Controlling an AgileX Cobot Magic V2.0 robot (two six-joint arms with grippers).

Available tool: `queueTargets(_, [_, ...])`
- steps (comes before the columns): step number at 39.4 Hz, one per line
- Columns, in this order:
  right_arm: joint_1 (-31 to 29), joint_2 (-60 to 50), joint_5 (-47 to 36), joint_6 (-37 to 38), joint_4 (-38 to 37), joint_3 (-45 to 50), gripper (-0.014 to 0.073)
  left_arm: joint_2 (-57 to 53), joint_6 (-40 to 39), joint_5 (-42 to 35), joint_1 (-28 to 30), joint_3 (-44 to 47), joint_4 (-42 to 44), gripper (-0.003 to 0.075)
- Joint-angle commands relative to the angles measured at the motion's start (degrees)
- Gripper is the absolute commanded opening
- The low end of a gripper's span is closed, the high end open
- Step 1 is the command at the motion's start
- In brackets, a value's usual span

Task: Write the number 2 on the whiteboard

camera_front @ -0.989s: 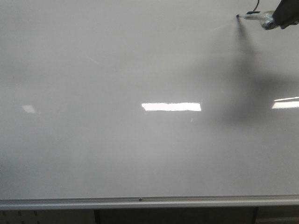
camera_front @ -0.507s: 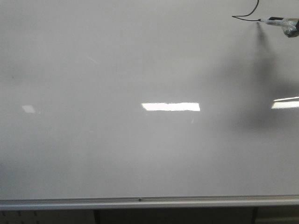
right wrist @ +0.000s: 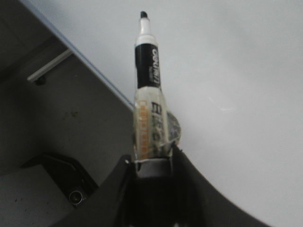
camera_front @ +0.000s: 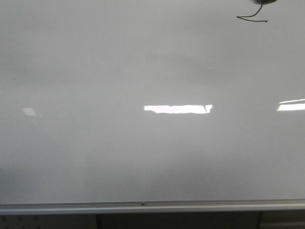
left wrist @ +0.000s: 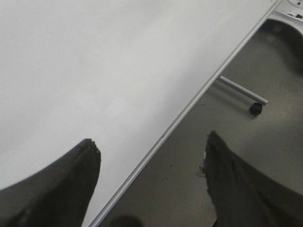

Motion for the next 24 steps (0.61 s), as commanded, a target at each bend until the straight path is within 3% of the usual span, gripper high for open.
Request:
queueTargets(1, [4.5,-1.8,0.7,-1.7,1.4,-1.3,0.0066,-0.5,1.6,-3.1,-3.0,-1.4,-3.5,0.0462])
queueTargets(12, [16.6,-1.9,5.8,-9.4,1.4,-0.8,0.0066,3.8,3.6,-3.0,-16.3,-4.2,-3.3,0.0462])
queueTargets(24, [17.8,-1.9,6.4,-10.4,1.4,-0.8,0.0066,15.1,6.0,-2.3,-28.7,-10.4,-1.1,0.0462])
